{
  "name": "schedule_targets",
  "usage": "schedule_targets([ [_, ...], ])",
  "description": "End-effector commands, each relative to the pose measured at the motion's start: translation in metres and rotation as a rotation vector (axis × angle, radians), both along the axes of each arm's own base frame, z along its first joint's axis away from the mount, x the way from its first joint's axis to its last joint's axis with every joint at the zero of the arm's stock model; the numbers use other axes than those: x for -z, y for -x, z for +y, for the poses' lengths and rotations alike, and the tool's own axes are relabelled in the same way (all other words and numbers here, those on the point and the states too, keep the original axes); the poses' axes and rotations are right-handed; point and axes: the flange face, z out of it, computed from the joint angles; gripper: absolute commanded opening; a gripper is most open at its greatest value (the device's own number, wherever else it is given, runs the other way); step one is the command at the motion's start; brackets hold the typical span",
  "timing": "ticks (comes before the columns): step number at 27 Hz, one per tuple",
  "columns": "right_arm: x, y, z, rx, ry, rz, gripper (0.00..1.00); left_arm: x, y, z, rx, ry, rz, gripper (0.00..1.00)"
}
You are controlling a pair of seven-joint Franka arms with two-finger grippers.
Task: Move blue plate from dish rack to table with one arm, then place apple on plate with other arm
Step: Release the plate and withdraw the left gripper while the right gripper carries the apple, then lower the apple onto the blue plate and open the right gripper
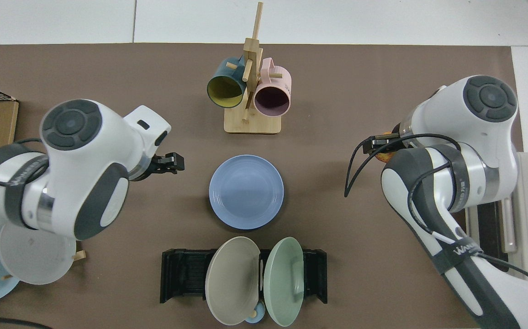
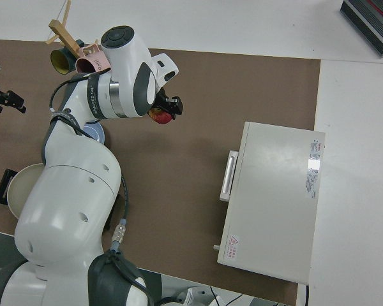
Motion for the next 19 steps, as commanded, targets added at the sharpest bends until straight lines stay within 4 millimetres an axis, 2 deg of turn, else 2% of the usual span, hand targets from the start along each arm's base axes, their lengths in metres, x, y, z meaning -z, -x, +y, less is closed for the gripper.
schedule_targets([
  [1,-0.002,0.014,0.029,0.044,-0.012,0.012,0.13,-0.039,0.007,0.039,-0.030,-0.003,-0.005,1.00],
  [4,0.004,0.021,0.051,0.073,-0.011,0.015,0.13,-0.061,0.001,0.068,-0.034,0.021,0.014,1.00],
  [7,0.008,0.032,0.091,0.109,-0.009,0.017,0.12,-0.084,-0.003,0.098,-0.003,0.041,0.034,1.00],
  [11,0.012,0.048,0.136,0.152,-0.007,0.017,0.11,-0.105,0.001,0.137,0.000,0.067,0.045,1.00],
  [15,0.020,0.059,0.173,0.201,-0.011,0.003,0.11,-0.123,0.013,0.157,0.005,0.065,0.042,1.00],
  [19,0.037,0.072,0.216,0.242,-0.033,-0.009,0.11,-0.139,0.024,0.178,0.007,0.066,0.027,1.00],
])
